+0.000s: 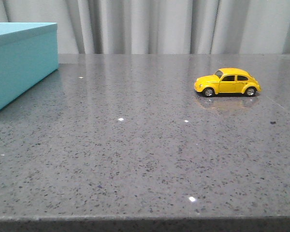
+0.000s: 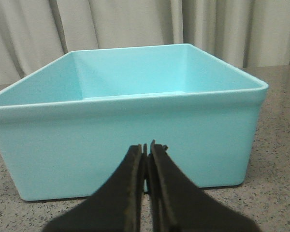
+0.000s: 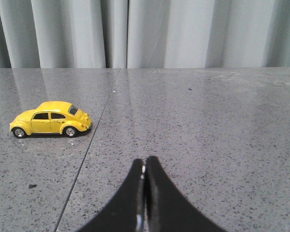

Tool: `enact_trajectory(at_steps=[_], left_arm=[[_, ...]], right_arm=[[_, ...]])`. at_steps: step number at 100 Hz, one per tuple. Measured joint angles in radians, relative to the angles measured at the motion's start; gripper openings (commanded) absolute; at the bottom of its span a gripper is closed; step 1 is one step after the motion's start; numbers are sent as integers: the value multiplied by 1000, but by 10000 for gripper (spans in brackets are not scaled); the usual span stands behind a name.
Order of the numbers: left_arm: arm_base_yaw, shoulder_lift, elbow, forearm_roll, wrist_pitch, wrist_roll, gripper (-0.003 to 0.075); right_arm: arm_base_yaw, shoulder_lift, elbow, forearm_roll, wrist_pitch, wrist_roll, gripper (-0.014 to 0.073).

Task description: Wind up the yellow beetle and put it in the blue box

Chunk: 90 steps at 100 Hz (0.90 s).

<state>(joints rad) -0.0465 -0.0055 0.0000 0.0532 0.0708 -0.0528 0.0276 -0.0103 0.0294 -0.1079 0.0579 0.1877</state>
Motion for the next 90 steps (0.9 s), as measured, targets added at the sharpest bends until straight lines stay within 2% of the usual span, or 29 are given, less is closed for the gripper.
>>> enact_trajectory(at_steps=[34, 60, 90], left_arm=[[0, 0, 0, 0, -5, 0, -18], [0, 0, 0, 0, -114, 0, -18], [0, 0, 0, 0, -135, 0, -18]], right_arm=[[0, 0, 0, 0, 0, 0, -69], [0, 0, 0, 0, 0, 0, -69], [0, 0, 0, 0, 0, 0, -69]])
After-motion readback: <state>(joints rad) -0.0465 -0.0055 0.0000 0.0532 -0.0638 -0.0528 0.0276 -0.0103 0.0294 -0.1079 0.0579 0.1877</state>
